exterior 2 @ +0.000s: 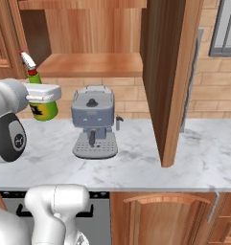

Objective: Locate and retrieve the spray and soap dispenser from the cabinet. Place them next to the sink.

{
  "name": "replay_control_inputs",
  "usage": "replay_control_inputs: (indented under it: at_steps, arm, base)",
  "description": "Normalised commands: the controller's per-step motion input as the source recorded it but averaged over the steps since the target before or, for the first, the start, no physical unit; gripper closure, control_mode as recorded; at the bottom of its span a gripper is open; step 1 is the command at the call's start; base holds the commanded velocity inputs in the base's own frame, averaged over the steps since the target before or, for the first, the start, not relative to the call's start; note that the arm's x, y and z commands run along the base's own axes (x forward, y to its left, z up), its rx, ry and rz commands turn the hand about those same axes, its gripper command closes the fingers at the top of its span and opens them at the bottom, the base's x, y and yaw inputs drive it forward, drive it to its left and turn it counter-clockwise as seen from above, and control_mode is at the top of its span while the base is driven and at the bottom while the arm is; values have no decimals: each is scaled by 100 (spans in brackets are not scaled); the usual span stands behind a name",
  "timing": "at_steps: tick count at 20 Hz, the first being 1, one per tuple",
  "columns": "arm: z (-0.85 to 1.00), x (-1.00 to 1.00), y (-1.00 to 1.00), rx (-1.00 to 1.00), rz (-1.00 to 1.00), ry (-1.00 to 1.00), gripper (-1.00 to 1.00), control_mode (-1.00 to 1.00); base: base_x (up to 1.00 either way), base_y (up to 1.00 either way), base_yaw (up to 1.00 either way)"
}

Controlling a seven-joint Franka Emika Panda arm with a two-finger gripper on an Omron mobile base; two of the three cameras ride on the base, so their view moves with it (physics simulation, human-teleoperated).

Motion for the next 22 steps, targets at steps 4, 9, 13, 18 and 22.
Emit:
replay_control_inputs:
  at_steps: [4, 9, 13, 18, 22]
  arm:
    - [0, 0, 0, 0, 0, 0, 100, 100]
    - [0, 0, 0, 0, 0, 0, 100, 100]
    - [0, 0, 0, 0, 0, 0, 100, 100]
    - [0, 0, 0, 0, 0, 0, 100, 100]
    - [0, 0, 0, 0, 0, 0, 100, 100]
  base:
    - [-42, -13, -1]
    - [-33, -3, 0]
    - [-33, 0, 0]
    - [-35, -1, 0]
    - [-38, -1, 0]
